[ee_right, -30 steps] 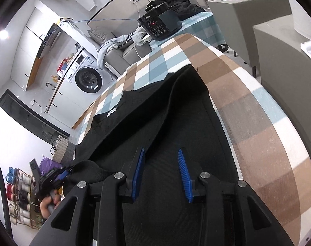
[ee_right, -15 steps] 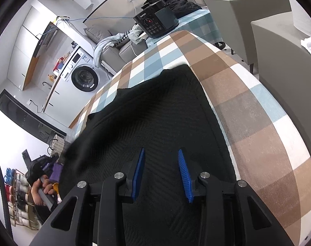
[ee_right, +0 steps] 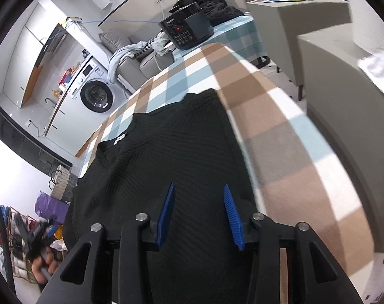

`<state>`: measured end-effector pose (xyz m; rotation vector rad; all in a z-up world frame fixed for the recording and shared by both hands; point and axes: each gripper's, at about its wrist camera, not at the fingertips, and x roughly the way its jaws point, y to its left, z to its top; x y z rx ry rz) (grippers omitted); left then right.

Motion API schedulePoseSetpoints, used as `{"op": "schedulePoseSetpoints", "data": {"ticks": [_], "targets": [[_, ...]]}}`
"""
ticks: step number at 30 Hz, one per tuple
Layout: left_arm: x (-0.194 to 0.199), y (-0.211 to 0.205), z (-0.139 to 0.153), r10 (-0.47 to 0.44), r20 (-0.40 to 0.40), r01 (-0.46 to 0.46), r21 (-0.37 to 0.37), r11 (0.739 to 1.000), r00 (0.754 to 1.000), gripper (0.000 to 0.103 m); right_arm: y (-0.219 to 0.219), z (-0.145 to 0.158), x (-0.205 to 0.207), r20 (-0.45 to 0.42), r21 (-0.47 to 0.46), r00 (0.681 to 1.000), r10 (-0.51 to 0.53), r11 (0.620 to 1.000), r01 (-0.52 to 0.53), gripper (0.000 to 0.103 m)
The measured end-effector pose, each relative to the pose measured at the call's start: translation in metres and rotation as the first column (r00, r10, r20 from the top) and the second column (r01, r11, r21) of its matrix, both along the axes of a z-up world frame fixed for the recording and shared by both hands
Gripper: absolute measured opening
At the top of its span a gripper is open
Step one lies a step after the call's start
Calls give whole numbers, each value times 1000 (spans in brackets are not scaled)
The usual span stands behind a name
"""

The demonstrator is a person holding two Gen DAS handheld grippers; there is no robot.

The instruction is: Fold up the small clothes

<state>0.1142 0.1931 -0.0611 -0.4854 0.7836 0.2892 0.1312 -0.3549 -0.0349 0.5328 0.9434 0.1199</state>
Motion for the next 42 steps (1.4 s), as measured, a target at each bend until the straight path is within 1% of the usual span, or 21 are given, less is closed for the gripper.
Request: {"op": "schedulePoseSetpoints", "data": {"ticks": [4, 8, 9, 10, 11, 12, 13, 16, 18, 20, 22, 24, 27, 30, 32, 33, 35, 37, 40, 42], "targets": [[-40, -11, -18, -36, -48, 36, -5, 999, 998, 59, -10, -6, -19, -16, 26, 1000, -21, 999, 21, 41], [-60, -29, -37, -79, -77, 78, -15, 997, 994, 59, -10, -11, -29, -27, 39, 999, -16, 999, 17, 41], [-65, -34, -40, -91, -72, 90, -18, 996, 993, 58, -10, -11, -31, -27, 41, 999, -17, 999, 18, 41], [-66, -39, -41, -99, -57, 99, -6, 995, 993, 49, -10, -11, -33, -25, 42, 1000, -17, 999, 18, 41], [-69, -43, -41, -106, -47, 106, 1, 994, 993, 26, -9, -10, -33, -23, 42, 1000, -17, 999, 18, 41], [-72, -47, -41, -115, -41, 115, 4, 993, 993, 15, -9, -9, -34, -20, 43, 1000, -17, 999, 18, 41], [-76, -50, -38, -115, -24, 115, 10, 993, 993, 6, -9, -8, -35, -14, 44, 1000, -16, 999, 16, 41], [-88, -55, -26, -90, 22, 89, 29, 996, 996, 6, -8, -7, -35, -9, 42, 1000, -13, 999, 13, 41], [-102, -54, -14, -57, 60, 55, 33, 998, 997, 6, -7, -7, -34, -8, 41, 1000, -10, 999, 10, 41], [-120, -51, -8, -34, 88, 33, 5, 999, 996, 6, -6, -9, -33, -14, 38, 1000, -7, 999, 8, 41], [-138, -50, -12, -9, 87, 11, -24, 1000, 996, 6, -4, -12, -30, -28, 30, 1000, 1, 1000, 0, 41], [-152, -48, -20, 2, 67, 1, -48, 999, 998, 6, -3, -14, -27, -38, 22, 999, 5, 1000, -4, 41], [-168, -42, -20, 20, 76, -15, -68, 998, 997, 7, -5, -16, -26, -46, 20, 999, 7, 1000, -6, 41], [-169, -42, -11, 11, 80, -7, -53, 999, 997, 10, -9, -16, -26, -47, 15, 999, -1, 1000, 2, 41], [-164, -43, -5, 3, 84, 0, -33, 999, 996, 23, -14, -18, -25, -48, 18, 999, -14, 1000, 15, 41], [-162, -42, -3, 0, 85, 3, -36, 999, 996, 25, -16, -20, -23, -50, 26, 999, -14, 1000, 15, 41], [-156, -42, -2, -5, 83, 9, -50, 999, 997, 25, -19, -25, -18, -62, 66, 998, -7, 998, 11, 41], [-147, -43, 0, -8, 75, 11, -45, 999, 997, 25, -20, -29, -11, -61, 102, 998, 8, 995, -2, 41], [-139, -41, 0, -9, 68, 13, -57, 998, 998, 28, -16, -29, 4, -54, 96, 998, 34, 995, -29, 41], [-133, -40, 0, -6, 63, 9, -61, 998, 998, 28, -13, -29, 15, -54, 110, 997, 48, 993, -42, 41]]}}
